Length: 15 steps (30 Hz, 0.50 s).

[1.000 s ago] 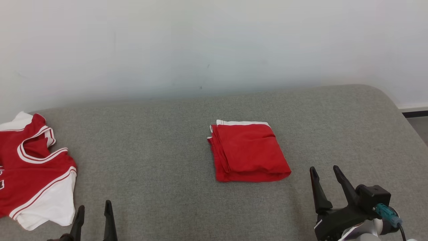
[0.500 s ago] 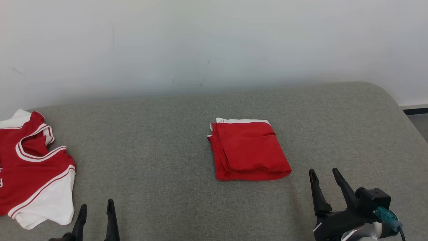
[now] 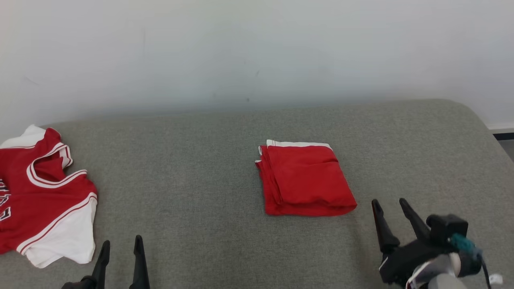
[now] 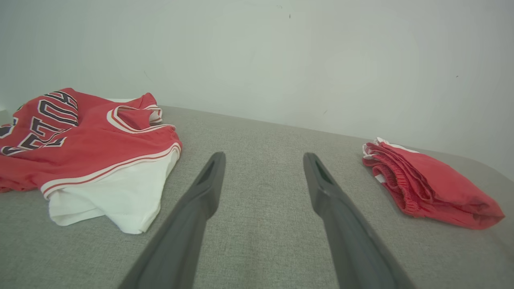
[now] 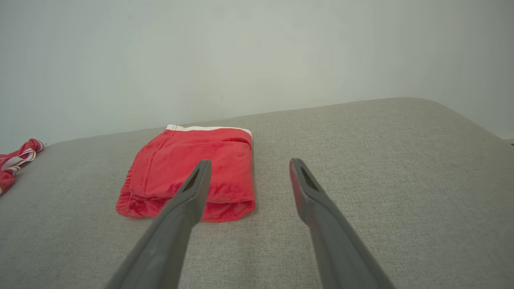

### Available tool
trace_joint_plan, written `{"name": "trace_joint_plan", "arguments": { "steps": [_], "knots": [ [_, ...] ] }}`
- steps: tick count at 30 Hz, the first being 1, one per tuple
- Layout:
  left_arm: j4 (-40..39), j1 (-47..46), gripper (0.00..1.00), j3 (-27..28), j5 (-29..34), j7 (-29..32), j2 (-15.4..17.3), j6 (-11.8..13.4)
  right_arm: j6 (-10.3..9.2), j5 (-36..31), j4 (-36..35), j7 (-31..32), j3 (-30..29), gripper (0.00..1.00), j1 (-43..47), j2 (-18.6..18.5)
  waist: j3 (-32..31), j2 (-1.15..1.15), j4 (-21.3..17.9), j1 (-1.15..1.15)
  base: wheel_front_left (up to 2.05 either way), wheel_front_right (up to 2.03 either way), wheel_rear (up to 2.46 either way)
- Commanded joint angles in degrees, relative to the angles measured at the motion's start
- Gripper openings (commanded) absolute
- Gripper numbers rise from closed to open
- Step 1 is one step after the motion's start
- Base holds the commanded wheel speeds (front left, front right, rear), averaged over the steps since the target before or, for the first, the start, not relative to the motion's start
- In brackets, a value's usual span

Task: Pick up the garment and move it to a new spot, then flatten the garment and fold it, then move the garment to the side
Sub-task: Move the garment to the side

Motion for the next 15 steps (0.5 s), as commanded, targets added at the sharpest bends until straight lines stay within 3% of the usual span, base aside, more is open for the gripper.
{"name": "trace_joint_plan", "arguments": {
  "steps": [1,9,15],
  "knots": [
    [-0.23,-0.77,1.00,-0.22,0.31,-0.05,0.02,-0.05,-0.16,0.95,0.65,1.62,-0.13,1.00,-2.03,-0.83,0.53,0.00,0.59,0.00,0.00,0.00,0.00],
    [-1.47,-3.41,1.00,-2.79,-0.23,-0.04,0.02,-0.38,-0.15,5.57,9.05,19.08,-0.72,1.00,-15.87,-4.09,5.29,0.00,4.99,0.00,0.00,0.00,0.00],
    [-1.67,-6.95,1.00,-4.81,-0.74,-0.05,0.04,-0.82,-0.15,6.05,17.46,27.72,-3.36,1.00,-25.85,-4.80,9.57,0.00,9.52,0.00,0.00,0.00,0.00]
  ]
}}
